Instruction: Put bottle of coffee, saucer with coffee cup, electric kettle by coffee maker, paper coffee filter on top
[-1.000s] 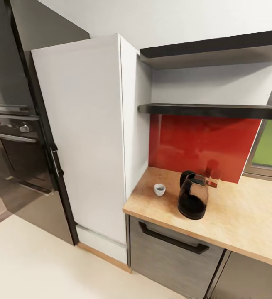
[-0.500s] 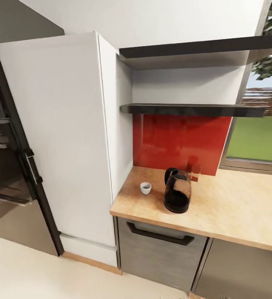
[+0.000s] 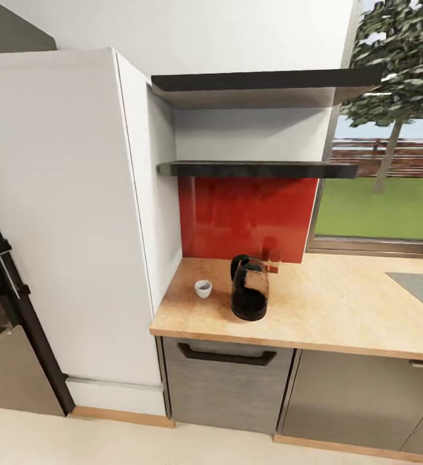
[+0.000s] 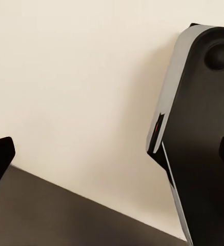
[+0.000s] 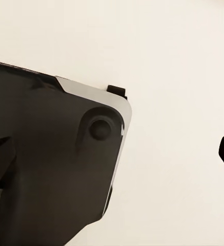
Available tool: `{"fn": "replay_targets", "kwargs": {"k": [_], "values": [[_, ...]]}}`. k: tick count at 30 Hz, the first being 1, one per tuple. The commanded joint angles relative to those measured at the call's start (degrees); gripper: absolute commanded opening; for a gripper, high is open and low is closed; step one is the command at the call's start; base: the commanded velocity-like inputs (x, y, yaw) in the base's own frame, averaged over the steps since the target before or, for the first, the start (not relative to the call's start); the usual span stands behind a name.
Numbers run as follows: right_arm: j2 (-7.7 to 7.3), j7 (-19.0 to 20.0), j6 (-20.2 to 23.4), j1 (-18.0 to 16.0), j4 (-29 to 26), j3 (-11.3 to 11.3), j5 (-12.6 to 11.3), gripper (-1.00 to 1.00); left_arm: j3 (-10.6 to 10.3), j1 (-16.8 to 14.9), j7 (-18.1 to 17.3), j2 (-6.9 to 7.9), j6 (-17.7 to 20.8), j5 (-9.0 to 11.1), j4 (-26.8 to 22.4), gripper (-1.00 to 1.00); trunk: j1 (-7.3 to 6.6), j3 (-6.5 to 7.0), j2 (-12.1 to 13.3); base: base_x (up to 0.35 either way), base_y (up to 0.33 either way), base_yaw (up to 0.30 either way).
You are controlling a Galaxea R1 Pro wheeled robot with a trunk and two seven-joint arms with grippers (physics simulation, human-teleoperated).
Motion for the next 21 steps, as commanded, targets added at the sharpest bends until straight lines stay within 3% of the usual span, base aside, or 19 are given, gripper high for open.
{"fn": "replay_targets", "kwargs": {"k": [1,16,21], "values": [[-0.01,0.21,-0.16,-0.03,0.07,0.43,-0.6,1.0,0.39,0.02,0.15,0.0,-0.21,-0.6,0.03,1.0,0.0,0.0,-0.04,-0.194,0.22,-0.3],[-0.01,0.27,-0.16,-0.03,-0.02,0.39,-0.65,1.0,0.4,0.02,0.22,0.01,-0.28,-0.6,0.03,1.0,0.0,0.0,-0.04,-0.025,0.288,-0.3],[-0.01,0.27,-0.16,-0.03,-0.02,0.39,-0.67,1.0,0.4,0.02,0.22,0.01,-0.28,-0.6,0.03,1.0,0.0,0.0,-0.04,0.0,0.114,-0.3]]}}
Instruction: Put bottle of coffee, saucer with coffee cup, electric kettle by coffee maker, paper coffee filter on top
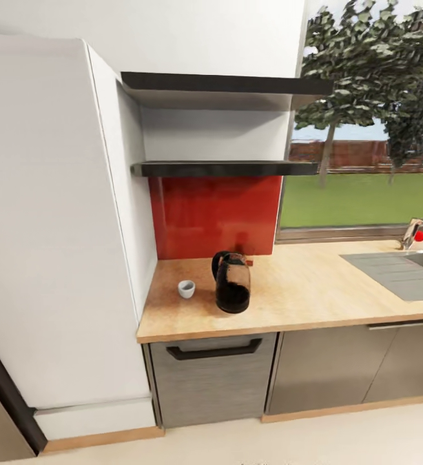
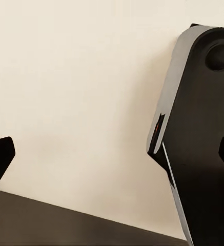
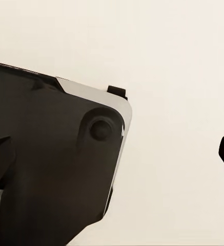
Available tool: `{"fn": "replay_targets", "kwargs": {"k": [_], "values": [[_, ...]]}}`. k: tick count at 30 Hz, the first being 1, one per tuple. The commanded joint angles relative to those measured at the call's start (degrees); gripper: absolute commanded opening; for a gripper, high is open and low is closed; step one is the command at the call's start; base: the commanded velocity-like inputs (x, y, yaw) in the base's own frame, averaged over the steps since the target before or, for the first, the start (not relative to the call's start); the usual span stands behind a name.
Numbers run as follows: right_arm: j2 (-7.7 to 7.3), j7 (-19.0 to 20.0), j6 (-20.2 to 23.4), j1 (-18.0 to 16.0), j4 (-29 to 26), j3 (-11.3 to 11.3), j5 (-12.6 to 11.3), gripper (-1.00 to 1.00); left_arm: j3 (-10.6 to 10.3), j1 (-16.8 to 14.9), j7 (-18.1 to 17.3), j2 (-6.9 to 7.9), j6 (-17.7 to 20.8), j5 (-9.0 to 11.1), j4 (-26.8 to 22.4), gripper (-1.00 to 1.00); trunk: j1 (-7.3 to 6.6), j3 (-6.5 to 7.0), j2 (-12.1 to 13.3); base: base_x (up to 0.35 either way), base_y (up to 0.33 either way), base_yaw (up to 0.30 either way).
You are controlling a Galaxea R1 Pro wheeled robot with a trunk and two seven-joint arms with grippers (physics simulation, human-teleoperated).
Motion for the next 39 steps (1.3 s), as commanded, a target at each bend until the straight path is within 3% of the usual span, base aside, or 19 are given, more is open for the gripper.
{"fn": "replay_targets", "kwargs": {"k": [1,28,34,39], "values": [[-0.01,0.22,-0.16,-0.03,0.07,0.46,-0.61,1.0,0.38,0.02,0.14,-0.01,-0.21,-0.6,0.0,1.0,0.02,0.0,-0.02,0.0,0.022,-0.3],[0.15,0.04,-0.16,-0.03,-0.01,0.42,-0.7,1.0,0.33,0.09,0.14,0.02,-0.28,-0.6,0.0,1.0,0.02,-0.15,-0.02,0.0,0.001,-0.298],[0.84,0.03,-0.16,-0.03,-0.95,0.38,-0.71,1.0,0.5,-0.02,0.03,-0.09,-0.26,-0.57,-0.05,1.0,0.02,-0.17,-0.02,0.0,0.0,-0.258],[1.1,0.04,-0.16,-0.03,-3.24,0.34,-1.68,1.0,-3.06,-0.23,-0.35,-1.77,-1.73,-3.82,-0.86,1.0,0.02,-0.17,-0.02,0.0,0.0,-0.027]]}}
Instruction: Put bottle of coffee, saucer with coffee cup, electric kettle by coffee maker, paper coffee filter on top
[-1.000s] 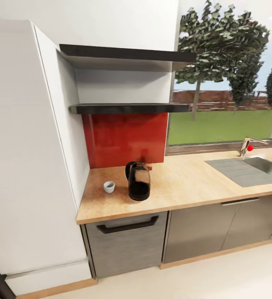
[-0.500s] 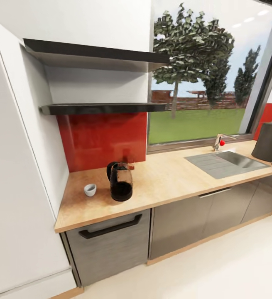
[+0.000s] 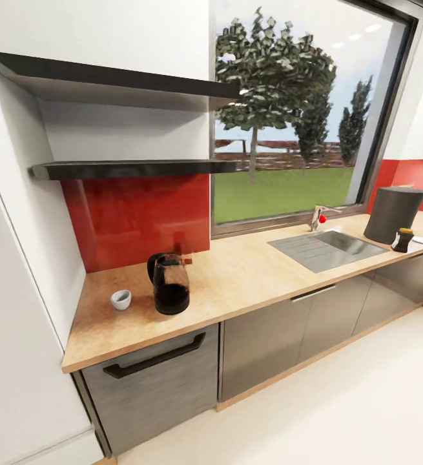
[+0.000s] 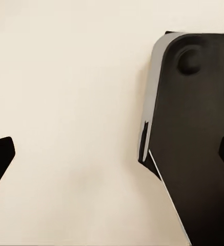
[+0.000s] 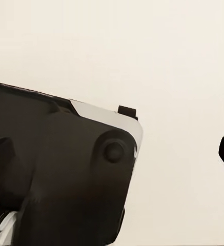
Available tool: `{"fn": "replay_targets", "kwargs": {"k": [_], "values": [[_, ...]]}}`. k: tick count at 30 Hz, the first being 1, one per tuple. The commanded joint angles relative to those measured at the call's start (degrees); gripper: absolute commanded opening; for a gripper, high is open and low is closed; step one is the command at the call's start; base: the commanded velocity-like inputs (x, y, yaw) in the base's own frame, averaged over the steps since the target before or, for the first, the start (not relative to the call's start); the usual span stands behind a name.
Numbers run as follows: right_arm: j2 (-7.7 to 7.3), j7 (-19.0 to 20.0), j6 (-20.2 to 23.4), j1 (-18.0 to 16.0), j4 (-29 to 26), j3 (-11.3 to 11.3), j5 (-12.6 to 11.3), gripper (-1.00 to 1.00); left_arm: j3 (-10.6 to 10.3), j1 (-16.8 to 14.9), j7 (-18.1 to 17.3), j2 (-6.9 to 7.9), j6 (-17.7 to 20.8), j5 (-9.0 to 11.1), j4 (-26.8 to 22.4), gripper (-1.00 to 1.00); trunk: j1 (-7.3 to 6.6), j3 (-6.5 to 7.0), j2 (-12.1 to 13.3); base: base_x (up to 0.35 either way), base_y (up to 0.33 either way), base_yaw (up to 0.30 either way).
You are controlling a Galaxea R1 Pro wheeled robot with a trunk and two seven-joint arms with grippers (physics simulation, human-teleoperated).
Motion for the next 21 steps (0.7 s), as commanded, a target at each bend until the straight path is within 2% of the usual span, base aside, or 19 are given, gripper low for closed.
{"fn": "replay_targets", "kwargs": {"k": [1,3,6,8,12,14,18,21], "values": [[-0.01,0.19,-0.16,-0.01,-0.23,0.44,-1.06,1.0,0.26,-0.14,0.15,0.01,-0.29,-0.75,-0.5,1.0,0.02,0.0,-0.02,0.0,0.0,-0.002],[0.0,0.19,-0.16,-0.01,-0.79,0.47,-2.27,1.0,0.16,-0.41,0.11,0.02,-0.39,-0.84,-1.29,1.0,0.02,0.0,-0.02,0.0,0.0,-0.001],[0.01,0.12,-0.16,-0.01,-1.02,0.42,-3.52,1.0,0.14,-1.1,-0.23,-0.87,-1.48,-0.91,-1.63,1.0,0.02,0.0,-0.02,0.0,0.0,-0.004],[-0.04,0.11,-0.16,-0.01,-1.05,0.35,-3.79,1.0,0.08,-1.56,-0.35,-1.69,-4.08,-1.03,-1.67,1.0,0.02,0.02,-0.02,0.0,0.0,-0.106],[-0.18,0.01,-0.19,-0.01,-1.07,0.24,-3.87,1.0,0.06,-2.5,-1.71,-2.72,-11.79,-1.72,-1.7,1.0,0.02,0.12,-0.02,0.0,0.0,-0.233],[-0.18,-0.04,-0.22,-0.01,-1.07,0.28,-3.88,1.0,0.03,-3.6,-4.1,-2.95,-15.22,-1.96,-1.7,1.0,0.02,0.18,-0.02,0.0,0.0,-0.274],[-0.2,-0.06,-0.24,-0.01,-1.07,0.3,-3.88,1.0,0.0,-6.55,-11.76,-2.46,-20.77,-2.27,-2.26,1.0,0.02,0.28,-0.02,0.0,0.0,-0.258],[-0.14,-0.11,-0.29,-0.01,-1.07,0.33,-3.88,1.0,0.09,-8.78,-18.69,-2.02,-23.23,-2.17,-6.96,1.0,0.02,0.29,-0.02,0.0,0.0,-0.07]]}}
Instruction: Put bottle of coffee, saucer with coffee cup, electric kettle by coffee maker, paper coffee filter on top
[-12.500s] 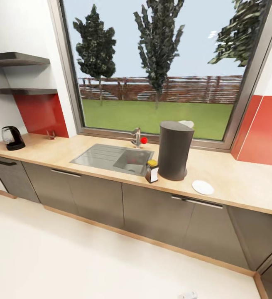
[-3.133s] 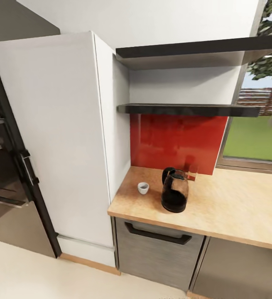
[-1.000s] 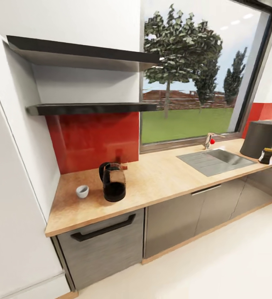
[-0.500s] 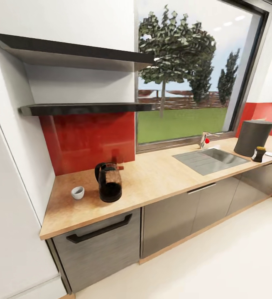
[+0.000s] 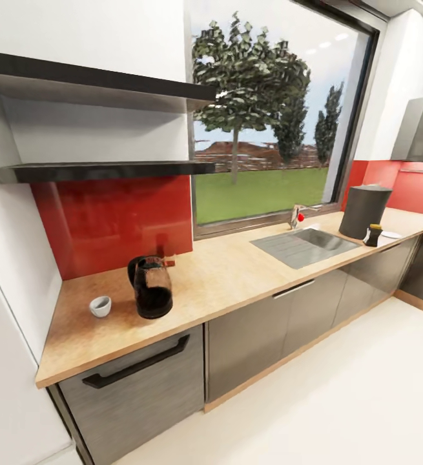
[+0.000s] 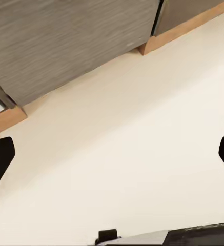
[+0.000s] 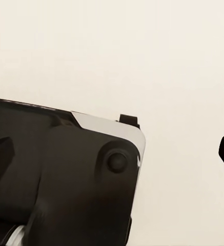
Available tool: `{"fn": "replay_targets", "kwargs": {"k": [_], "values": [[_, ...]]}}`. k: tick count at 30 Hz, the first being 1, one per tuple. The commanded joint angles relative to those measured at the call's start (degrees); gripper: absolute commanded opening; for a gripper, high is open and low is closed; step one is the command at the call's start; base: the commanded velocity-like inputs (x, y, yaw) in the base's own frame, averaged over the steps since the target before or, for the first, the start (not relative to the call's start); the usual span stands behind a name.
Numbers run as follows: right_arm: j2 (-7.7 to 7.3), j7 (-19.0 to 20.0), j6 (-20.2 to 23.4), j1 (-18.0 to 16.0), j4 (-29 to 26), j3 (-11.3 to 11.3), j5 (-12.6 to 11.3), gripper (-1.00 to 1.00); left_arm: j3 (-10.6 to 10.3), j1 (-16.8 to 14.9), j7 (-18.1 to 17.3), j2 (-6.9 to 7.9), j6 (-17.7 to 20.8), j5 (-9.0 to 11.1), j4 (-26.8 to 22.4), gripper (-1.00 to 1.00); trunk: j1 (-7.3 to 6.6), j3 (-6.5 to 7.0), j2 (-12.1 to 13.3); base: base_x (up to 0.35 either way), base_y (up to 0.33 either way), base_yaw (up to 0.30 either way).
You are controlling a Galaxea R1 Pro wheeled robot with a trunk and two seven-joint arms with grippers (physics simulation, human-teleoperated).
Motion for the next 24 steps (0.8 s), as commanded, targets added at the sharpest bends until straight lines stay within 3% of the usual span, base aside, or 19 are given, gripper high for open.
{"fn": "replay_targets", "kwargs": {"k": [1,5,8,11,13,15,18,19,20,24], "values": [[0.0,0.16,-0.19,-0.02,0.05,0.46,-0.6,1.0,0.45,-0.17,-1.56,0.01,-0.29,-0.19,-1.06,1.0,0.02,-0.03,-0.04,0.0,0.0,-0.027],[0.06,0.14,-0.21,-0.02,-0.97,0.49,-0.55,1.0,0.86,-0.71,-10.64,0.11,-0.31,0.54,-10.87,1.0,0.02,-0.02,-0.04,0.0,0.0,-0.012],[0.05,0.13,-0.22,-0.02,-2.82,0.55,-0.52,1.0,0.98,-0.87,-16.67,0.12,0.05,3.75,-18.05,1.0,0.02,-0.02,-0.04,0.0,0.0,-0.003],[0.12,0.13,-0.22,-0.02,-4.04,0.61,-0.51,1.0,0.9,-1.39,-24.3,0.27,2.05,11.06,-26.1,1.0,0.02,-0.02,-0.04,0.0,0.0,0.0],[0.17,0.13,-0.22,-0.02,-4.58,0.65,-0.51,1.0,0.86,-2.55,-30.39,0.87,6.72,15.1,-30.52,1.0,0.02,-0.02,-0.04,0.0,0.0,0.0],[0.2,0.13,-0.22,-0.02,-4.95,0.66,-0.51,1.0,0.97,-4.66,-37.49,2.64,14.64,18.21,-35.02,1.0,0.02,-0.02,-0.04,0.0,0.0,0.0],[0.23,0.13,-0.22,-0.02,-5.02,0.69,-0.51,1.0,0.97,-8.36,-43.99,5.94,23.82,20.83,-37.68,1.0,0.02,-0.02,-0.04,0.0,0.0,0.0],[0.25,0.13,-0.22,-0.02,-5.05,0.7,-0.51,1.0,0.89,-10.18,-45.83,7.25,26.54,21.36,-37.93,1.0,0.02,-0.02,-0.04,0.0,0.0,0.0],[0.54,0.13,-0.22,-0.02,-5.1,0.72,-0.51,1.0,0.74,-14.89,-50.85,10.29,32.29,22.02,-38.08,1.0,0.02,-0.02,-0.04,0.0,0.0,0.0],[1.01,0.13,-0.22,-0.02,-5.13,0.76,-0.43,1.0,0.63,-22.81,-59.96,14.97,41.53,22.25,-38.55,1.0,0.02,-0.02,-0.04,0.0,0.0,0.0]]}}
